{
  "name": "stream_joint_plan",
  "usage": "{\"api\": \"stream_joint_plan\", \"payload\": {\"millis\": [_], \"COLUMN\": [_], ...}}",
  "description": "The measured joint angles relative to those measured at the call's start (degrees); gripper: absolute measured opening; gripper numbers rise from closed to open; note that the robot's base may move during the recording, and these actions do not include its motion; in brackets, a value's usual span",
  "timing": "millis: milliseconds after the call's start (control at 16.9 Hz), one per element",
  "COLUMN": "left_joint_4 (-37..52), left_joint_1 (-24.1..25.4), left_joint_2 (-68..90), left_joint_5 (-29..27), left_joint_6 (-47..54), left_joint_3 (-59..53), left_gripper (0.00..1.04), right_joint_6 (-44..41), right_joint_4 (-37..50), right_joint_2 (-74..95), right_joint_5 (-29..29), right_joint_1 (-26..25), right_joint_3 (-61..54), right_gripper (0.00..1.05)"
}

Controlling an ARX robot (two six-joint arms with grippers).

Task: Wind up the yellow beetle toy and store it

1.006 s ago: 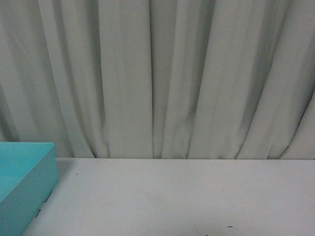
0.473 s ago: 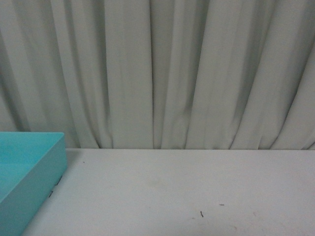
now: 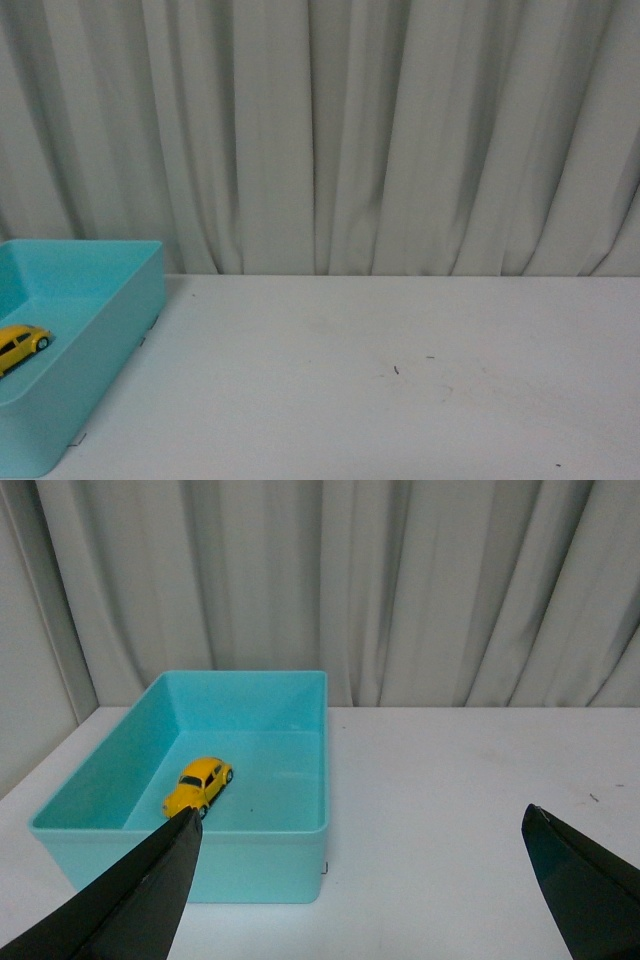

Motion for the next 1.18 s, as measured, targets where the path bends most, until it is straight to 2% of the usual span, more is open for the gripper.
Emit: {"api": "stream_joint_plan", "payload": {"millis": [1183], "left_joint_4": [-0.07], "left_joint_1": [0.00], "left_joint_2": [0.00], "left_joint_5": [0.00], "left_joint_6": [0.00], "left_joint_3": [0.00], "left_gripper": [0.98], "right_joint_6": [0.00], "right_joint_4": [-0.04], "right_joint_2": [0.00], "right_joint_5": [0.00], "right_joint_1": [0.00], "right_joint_3": [0.00], "right_gripper": [0.98]}}
